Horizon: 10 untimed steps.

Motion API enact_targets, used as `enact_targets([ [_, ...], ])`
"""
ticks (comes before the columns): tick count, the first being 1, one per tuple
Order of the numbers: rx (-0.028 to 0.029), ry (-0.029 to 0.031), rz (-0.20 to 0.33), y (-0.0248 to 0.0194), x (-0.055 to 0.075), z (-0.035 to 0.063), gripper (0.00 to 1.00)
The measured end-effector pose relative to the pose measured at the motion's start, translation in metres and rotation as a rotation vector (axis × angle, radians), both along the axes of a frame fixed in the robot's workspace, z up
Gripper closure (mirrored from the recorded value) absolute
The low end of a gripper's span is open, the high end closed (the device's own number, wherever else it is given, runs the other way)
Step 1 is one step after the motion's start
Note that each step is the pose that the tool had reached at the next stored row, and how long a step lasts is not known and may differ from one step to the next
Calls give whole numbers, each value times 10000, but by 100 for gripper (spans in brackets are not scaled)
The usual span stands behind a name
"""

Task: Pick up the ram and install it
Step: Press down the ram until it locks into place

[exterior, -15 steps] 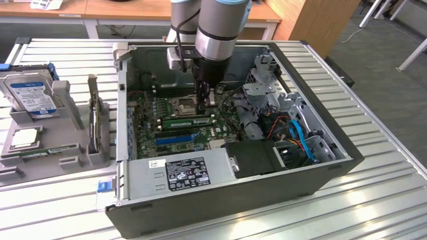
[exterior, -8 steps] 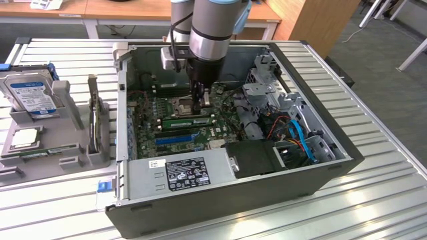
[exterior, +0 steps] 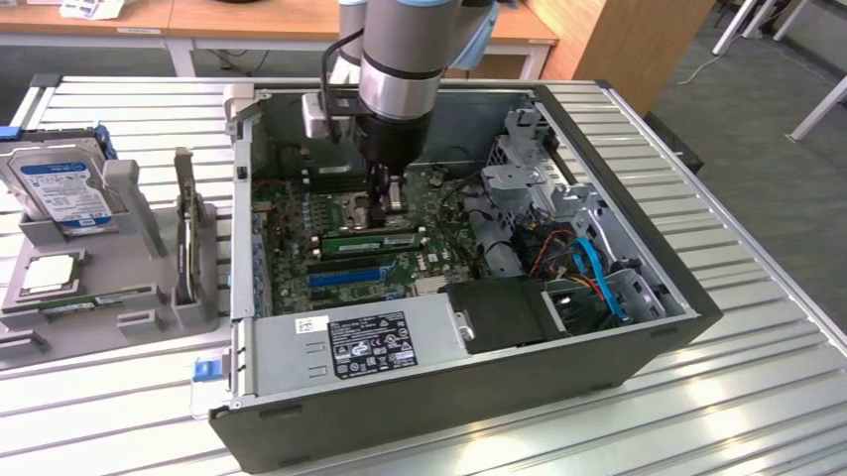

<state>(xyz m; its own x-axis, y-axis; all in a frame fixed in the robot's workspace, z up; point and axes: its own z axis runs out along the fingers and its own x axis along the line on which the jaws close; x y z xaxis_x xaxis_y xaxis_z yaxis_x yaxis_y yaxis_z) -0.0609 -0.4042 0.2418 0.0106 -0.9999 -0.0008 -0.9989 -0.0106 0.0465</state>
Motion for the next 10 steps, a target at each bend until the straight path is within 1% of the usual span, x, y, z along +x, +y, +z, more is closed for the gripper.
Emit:
enact_targets([
  [5, -1, 0, 1, 6, -102, 0, 90],
  [10, -1, 0, 0, 6, -148, 0, 90],
])
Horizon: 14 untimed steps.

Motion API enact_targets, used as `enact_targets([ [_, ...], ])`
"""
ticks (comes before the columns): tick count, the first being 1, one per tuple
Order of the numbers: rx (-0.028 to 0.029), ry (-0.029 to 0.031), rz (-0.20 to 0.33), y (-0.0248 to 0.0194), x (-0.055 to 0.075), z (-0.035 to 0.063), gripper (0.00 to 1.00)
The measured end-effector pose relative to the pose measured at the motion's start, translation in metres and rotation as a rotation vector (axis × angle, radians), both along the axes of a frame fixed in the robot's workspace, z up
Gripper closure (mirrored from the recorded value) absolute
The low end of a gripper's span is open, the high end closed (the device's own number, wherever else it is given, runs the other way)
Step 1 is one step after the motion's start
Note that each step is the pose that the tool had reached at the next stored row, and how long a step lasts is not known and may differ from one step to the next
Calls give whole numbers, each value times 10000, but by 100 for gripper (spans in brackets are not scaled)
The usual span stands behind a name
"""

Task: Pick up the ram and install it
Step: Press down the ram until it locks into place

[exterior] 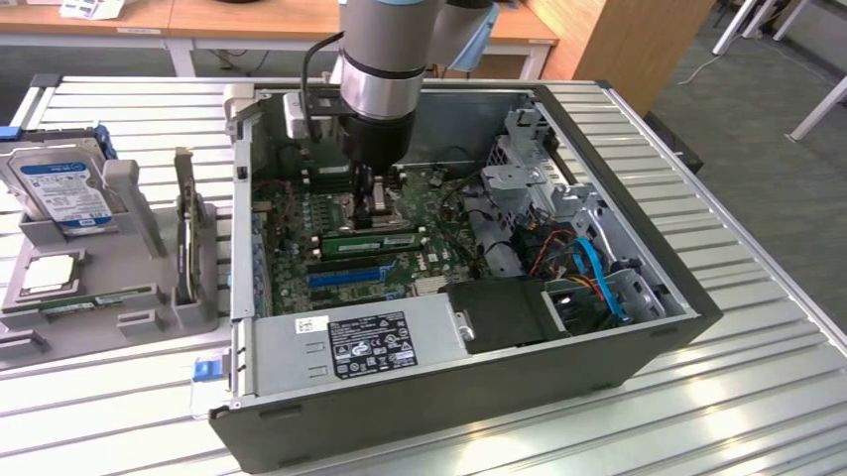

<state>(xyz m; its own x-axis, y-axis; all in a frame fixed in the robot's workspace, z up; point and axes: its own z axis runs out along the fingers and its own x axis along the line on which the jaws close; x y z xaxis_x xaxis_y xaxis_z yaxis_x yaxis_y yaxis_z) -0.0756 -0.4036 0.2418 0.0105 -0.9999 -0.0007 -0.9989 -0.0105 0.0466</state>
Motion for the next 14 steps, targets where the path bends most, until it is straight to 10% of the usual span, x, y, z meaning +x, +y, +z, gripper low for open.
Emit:
enact_targets([
  [14, 0, 0, 1, 7, -97, 0, 90],
])
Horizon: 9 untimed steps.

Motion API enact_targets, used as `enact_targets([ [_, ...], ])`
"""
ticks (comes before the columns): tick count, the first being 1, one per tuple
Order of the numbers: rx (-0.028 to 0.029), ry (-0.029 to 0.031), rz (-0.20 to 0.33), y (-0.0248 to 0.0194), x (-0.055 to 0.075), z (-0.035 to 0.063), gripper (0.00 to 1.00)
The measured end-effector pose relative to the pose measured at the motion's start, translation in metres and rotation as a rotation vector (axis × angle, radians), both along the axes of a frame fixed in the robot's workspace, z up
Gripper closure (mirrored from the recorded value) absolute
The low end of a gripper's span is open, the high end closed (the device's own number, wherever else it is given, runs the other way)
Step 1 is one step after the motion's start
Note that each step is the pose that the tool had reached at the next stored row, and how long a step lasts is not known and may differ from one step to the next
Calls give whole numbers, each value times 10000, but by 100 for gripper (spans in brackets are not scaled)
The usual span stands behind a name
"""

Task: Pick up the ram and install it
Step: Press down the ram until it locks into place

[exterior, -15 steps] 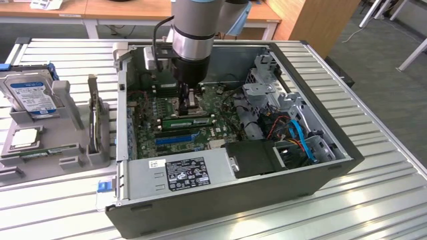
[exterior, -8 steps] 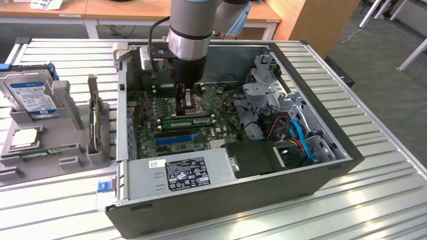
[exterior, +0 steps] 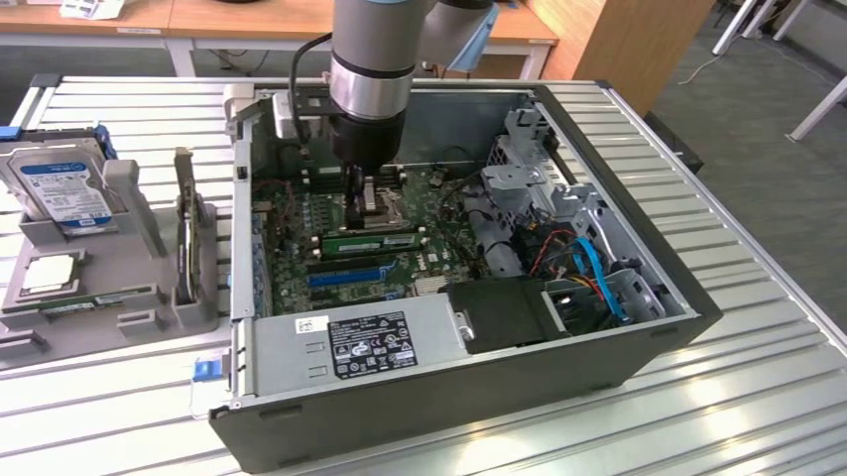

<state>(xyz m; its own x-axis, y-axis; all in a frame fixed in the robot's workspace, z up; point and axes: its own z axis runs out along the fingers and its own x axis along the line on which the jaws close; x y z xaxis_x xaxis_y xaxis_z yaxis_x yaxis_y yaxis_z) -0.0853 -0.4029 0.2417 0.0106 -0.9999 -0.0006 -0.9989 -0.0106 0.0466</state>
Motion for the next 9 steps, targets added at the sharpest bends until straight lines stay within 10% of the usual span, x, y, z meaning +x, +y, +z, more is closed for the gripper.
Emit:
enact_targets([
  [9, 0, 0, -1, -42, -2, 0, 90],
])
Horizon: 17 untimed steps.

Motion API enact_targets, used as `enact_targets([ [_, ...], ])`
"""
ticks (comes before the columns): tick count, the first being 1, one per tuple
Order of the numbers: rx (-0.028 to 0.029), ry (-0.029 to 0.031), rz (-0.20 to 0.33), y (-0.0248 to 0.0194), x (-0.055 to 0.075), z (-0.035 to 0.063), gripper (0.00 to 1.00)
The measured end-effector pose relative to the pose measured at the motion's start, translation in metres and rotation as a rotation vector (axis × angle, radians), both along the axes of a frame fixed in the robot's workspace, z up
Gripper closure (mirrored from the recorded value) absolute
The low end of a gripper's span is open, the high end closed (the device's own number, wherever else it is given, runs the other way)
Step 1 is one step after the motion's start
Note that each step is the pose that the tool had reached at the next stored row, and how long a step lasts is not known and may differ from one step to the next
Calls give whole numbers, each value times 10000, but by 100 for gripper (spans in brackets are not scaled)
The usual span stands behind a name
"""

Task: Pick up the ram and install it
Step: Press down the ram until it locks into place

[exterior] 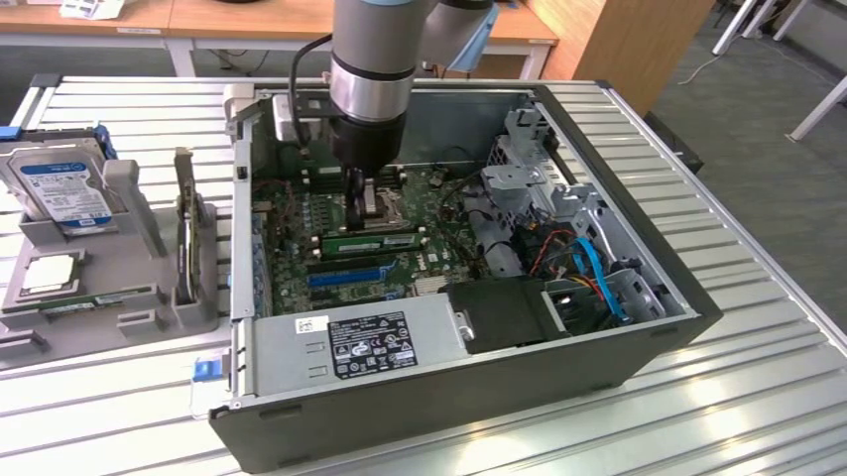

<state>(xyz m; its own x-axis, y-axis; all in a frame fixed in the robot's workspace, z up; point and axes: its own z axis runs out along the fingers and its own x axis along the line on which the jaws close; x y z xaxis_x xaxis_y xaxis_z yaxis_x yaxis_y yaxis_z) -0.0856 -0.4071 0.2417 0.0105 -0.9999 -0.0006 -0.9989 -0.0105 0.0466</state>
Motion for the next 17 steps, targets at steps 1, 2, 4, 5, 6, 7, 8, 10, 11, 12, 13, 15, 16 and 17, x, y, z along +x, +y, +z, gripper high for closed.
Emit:
enact_targets([
  [1, 0, 1, 0, -7, 0, 0, 90],
  [2, 0, 1, 0, -14, 0, 0, 90],
  [4, -1, 1, -1, -21, 0, 0, 90],
  [5, -1, 1, -2, -21, 0, 0, 90],
  [6, 0, 1, -1, -22, 0, 0, 90],
  [7, 0, 1, 0, -22, 0, 0, 90],
  [8, -1, 1, 0, -22, 0, 0, 90],
  [10, -1, 2, 0, -23, 0, 0, 90],
  [11, -1, 1, 1, -23, 0, -3, 90],
  [12, 0, 1, 0, -24, -1, -7, 90],
  [13, -2, 2, 0, -25, 0, -10, 90],
  [15, -1, 2, 1, -29, 0, -18, 90],
  [16, -1, 2, 0, -30, 0, -21, 90],
  [17, -1, 2, 1, -31, 0, -24, 90],
])
